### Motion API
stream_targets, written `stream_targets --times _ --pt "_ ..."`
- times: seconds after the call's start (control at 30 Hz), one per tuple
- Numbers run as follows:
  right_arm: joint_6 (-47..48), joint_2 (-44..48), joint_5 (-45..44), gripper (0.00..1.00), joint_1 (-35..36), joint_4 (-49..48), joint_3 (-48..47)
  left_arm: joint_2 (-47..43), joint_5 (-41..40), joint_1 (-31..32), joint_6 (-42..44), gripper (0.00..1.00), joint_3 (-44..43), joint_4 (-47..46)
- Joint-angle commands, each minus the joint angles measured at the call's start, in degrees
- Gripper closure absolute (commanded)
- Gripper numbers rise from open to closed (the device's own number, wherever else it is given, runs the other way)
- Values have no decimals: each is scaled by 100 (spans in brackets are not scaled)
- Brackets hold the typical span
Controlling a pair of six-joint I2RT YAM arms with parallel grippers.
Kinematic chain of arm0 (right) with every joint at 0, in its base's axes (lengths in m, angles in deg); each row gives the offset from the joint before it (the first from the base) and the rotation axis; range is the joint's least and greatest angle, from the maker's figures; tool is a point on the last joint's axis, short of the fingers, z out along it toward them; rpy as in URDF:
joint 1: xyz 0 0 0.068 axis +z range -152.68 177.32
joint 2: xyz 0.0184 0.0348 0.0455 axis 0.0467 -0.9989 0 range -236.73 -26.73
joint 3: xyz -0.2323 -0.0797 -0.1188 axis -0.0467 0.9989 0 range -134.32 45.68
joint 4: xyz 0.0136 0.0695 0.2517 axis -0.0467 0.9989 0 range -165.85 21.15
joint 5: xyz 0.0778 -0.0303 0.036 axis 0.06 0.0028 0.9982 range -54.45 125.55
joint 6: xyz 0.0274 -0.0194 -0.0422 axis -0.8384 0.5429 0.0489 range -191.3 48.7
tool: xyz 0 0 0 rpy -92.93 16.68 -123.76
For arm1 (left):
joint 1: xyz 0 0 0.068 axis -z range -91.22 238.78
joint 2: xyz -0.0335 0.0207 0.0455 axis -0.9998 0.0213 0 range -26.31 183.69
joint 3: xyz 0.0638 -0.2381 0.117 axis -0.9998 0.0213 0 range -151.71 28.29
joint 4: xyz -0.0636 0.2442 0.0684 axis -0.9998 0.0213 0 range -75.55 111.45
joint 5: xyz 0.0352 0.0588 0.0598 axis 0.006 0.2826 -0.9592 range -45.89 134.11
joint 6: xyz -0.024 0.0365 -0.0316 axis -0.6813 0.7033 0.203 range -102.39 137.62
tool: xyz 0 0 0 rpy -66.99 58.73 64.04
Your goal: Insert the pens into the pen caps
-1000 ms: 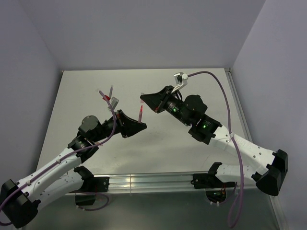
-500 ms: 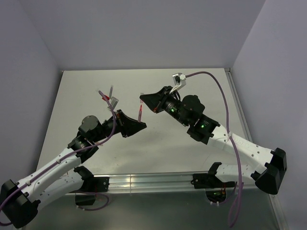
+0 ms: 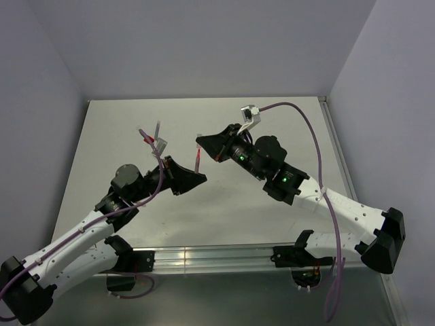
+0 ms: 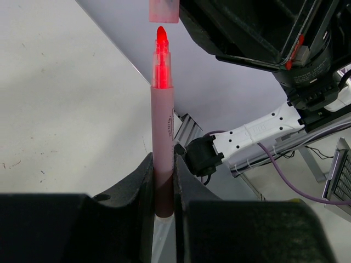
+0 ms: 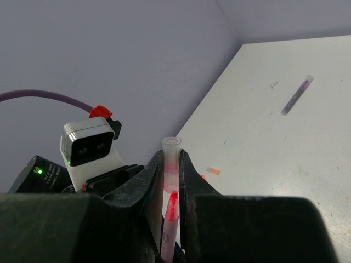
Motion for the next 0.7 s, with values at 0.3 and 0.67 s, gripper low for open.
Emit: stream_targets --times 0.3,0.67 --pt "159 52 -89 100 79 -94 -51 -139 -167 22 169 100 -247 16" --pt "133 -27 -80 100 176 -94 -7 -130 -194 22 196 100 -291 16"
